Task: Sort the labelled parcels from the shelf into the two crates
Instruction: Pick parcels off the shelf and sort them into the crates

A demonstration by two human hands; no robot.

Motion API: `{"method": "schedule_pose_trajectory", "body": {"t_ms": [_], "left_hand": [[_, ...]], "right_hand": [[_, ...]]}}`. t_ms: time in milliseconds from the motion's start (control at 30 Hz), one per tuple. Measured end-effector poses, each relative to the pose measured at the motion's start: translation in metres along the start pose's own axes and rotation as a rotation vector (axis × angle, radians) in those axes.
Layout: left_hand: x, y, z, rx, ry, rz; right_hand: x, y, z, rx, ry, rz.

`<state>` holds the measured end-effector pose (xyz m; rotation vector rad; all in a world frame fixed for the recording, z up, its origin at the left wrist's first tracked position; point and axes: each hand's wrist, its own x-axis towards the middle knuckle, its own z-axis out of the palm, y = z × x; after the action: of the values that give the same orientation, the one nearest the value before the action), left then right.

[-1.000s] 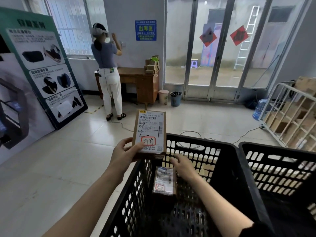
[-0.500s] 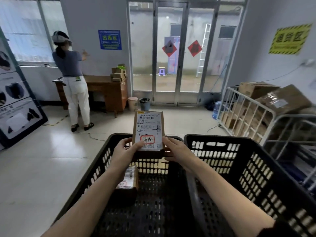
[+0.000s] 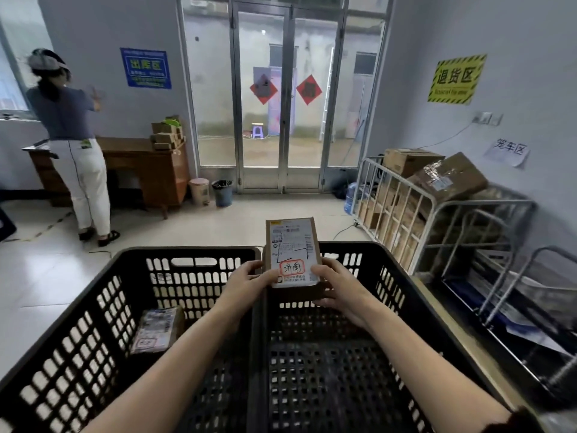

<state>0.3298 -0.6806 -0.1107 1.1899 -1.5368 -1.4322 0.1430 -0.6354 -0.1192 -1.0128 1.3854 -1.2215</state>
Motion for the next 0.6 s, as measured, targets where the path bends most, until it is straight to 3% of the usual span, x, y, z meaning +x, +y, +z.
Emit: {"method": "schedule_pose_trajectory", "body": {"t_ms": [200, 600], "left_hand": [[0.008, -0.010, -0.006, 0.117, 0.129, -0.012], [0.027, -0.047, -0.038, 0.162, 0.254, -0.111]], "right_hand": [[0.024, 0.045, -0.044, 0.101, 0.089, 0.120], [0.093, 0.147, -0.050, -0.075, 0.070, 0.409]]}}
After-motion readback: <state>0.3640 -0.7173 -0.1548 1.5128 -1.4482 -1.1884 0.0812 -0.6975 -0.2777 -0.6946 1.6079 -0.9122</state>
